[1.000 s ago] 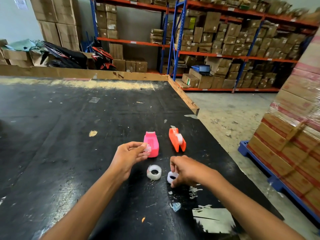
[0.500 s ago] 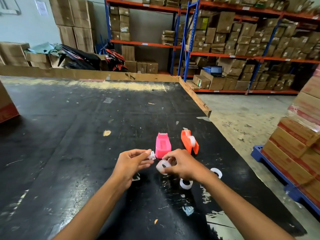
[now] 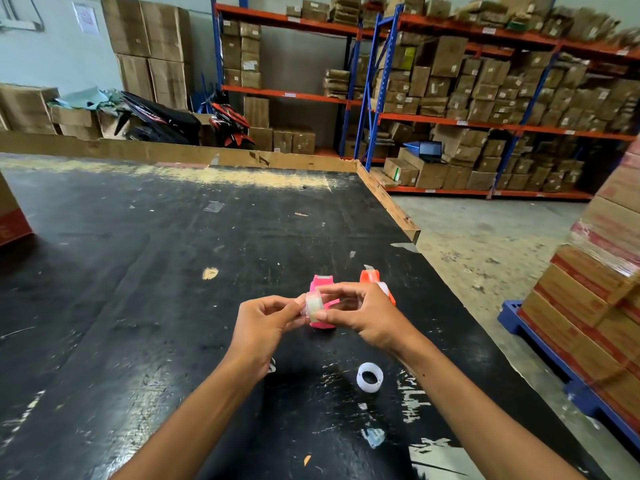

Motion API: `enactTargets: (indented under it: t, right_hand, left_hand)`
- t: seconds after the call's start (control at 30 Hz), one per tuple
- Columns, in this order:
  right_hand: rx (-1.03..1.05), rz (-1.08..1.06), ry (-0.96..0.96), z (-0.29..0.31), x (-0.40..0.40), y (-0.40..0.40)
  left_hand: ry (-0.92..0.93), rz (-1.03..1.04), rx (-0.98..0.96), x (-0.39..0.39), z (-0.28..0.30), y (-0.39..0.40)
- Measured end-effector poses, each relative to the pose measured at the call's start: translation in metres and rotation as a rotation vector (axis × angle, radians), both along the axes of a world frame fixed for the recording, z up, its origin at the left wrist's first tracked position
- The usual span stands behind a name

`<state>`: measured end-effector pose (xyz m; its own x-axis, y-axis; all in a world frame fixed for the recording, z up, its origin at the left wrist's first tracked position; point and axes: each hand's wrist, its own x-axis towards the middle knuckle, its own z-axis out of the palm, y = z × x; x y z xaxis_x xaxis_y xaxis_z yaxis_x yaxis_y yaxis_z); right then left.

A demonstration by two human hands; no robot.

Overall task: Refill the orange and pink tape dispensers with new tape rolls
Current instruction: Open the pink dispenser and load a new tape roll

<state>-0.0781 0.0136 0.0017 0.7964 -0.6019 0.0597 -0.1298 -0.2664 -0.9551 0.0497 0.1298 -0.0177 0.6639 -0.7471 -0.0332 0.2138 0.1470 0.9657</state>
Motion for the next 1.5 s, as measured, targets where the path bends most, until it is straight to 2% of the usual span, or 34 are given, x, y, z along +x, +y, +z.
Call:
enactTargets:
  t: [0.13,0.3,0.63,1.03,1.2,1.37,1.5]
  right_hand:
    - [0.013,-0.026,-0.038,-0.002,0.003,-0.002]
    - [-0.013,-0.048,-0.065,0.003,0.004,-0.002]
    - [-0.065,-0.193,-0.161,-0.003,0.010,0.004]
    - [-0.074,-0.174,-0.216,0.000,0.003,0.003]
    - [-0.029,-0.150,-0.260,0.001,0.003,0.001]
    - [-0.027,-0.157,-0.216,-0.006,0.008,-0.001]
    - [0.175,-0.173,-0.208,-0.005,0.013,-0.015]
  left_hand:
    - [-0.058,0.041,-0.019,-0.004,0.001,-0.003]
    - [-0.098,-0.036,-0.056,-0.006,0.003,-0.001]
    - [-0.048,0.071,-0.115,-0.008,0.002,-0.008]
    - [-0.106,-0.027,-0.130,-0.007,-0.004,-0.016]
    - [-0.115,-0.046,-0.133,-0.005,-0.007,-0.021]
    - [-0.152,-0.063,-0.067,-0.001,-0.010,-0.026]
    - [-0.196,-0.013,-0.003,0.012,-0.006,-0.035]
